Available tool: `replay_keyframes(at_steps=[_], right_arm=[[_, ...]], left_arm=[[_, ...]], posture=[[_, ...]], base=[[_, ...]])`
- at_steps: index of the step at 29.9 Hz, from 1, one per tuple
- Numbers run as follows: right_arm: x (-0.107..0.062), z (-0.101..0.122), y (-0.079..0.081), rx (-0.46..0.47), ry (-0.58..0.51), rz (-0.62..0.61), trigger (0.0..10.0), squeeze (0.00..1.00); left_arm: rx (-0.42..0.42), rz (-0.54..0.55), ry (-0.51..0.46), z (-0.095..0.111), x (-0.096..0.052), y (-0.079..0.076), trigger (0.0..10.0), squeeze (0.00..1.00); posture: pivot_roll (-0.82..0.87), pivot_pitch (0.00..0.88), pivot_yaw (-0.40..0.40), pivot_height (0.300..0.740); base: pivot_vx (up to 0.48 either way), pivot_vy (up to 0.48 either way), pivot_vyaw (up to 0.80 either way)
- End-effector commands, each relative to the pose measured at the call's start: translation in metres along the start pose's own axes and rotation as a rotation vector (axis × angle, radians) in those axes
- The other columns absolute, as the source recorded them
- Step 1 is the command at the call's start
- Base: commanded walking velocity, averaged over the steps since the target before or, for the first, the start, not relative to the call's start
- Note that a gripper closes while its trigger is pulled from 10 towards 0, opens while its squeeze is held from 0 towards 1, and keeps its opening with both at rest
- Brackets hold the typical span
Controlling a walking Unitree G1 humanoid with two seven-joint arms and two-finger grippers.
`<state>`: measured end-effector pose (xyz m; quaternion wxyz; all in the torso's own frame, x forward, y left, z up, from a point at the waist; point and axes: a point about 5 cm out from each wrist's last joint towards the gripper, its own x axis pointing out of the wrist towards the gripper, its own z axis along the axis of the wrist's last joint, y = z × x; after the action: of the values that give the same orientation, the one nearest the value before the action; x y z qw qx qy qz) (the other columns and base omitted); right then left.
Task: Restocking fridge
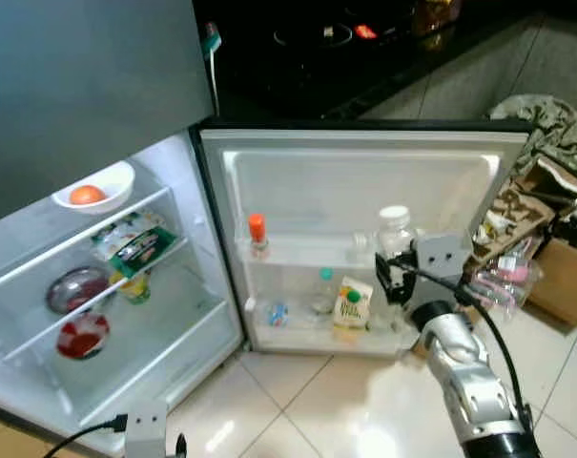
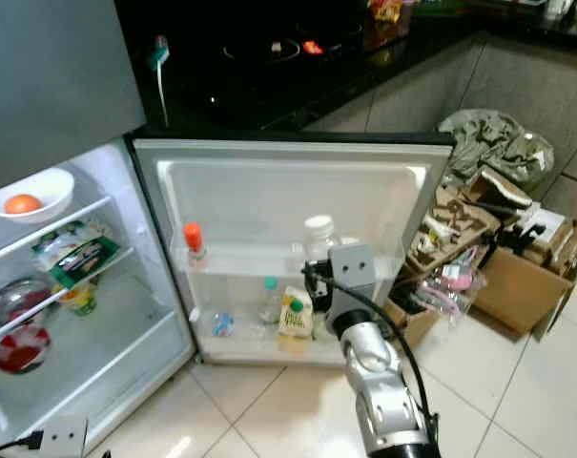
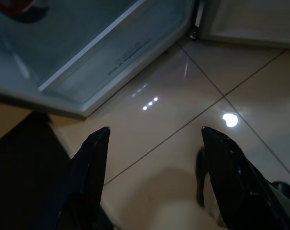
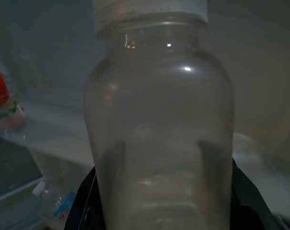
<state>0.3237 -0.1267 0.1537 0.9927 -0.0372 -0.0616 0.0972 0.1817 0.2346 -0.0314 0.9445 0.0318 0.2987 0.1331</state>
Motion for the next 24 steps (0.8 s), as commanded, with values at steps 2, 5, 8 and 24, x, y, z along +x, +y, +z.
replay_keyframes(at_steps=[2, 5, 8, 24], right_arm=[[0.0, 0.0013, 0.0055, 0.009, -0.007, 0.018, 10.0, 0.0], [0.0001, 0.0012, 0.0054, 0.009, -0.007, 0.018, 10.0, 0.0], [0.0002, 0.0011, 0.0053, 0.009, -0.006, 0.018, 10.0, 0.0], [0.0, 0.0008, 0.0057, 0.011, -0.006, 0.016, 10.0, 0.0]], left_arm=[[0.022, 0.016, 0.037, -0.0106, -0.0034, 0.0072, 10.0, 0.0], [0.027, 0.013, 0.034, -0.0106, -0.0036, 0.0066, 10.0, 0.0], [0.029, 0.01, 0.032, -0.0108, -0.0039, 0.006, 10.0, 0.0], [0.014, -0.002, 0.023, -0.0105, -0.0047, 0.0036, 10.0, 0.0]], posture=[[-0.07, 0.175, -0.002, 0.71], [-0.07, 0.175, -0.003, 0.71], [-0.07, 0.175, -0.003, 0.71], [-0.07, 0.176, -0.001, 0.71]], base=[[0.339, 0.0, 0.0], [0.289, -0.226, 0.0], [0.251, -0.401, 0.0], [0.0, -0.198, 0.0]])
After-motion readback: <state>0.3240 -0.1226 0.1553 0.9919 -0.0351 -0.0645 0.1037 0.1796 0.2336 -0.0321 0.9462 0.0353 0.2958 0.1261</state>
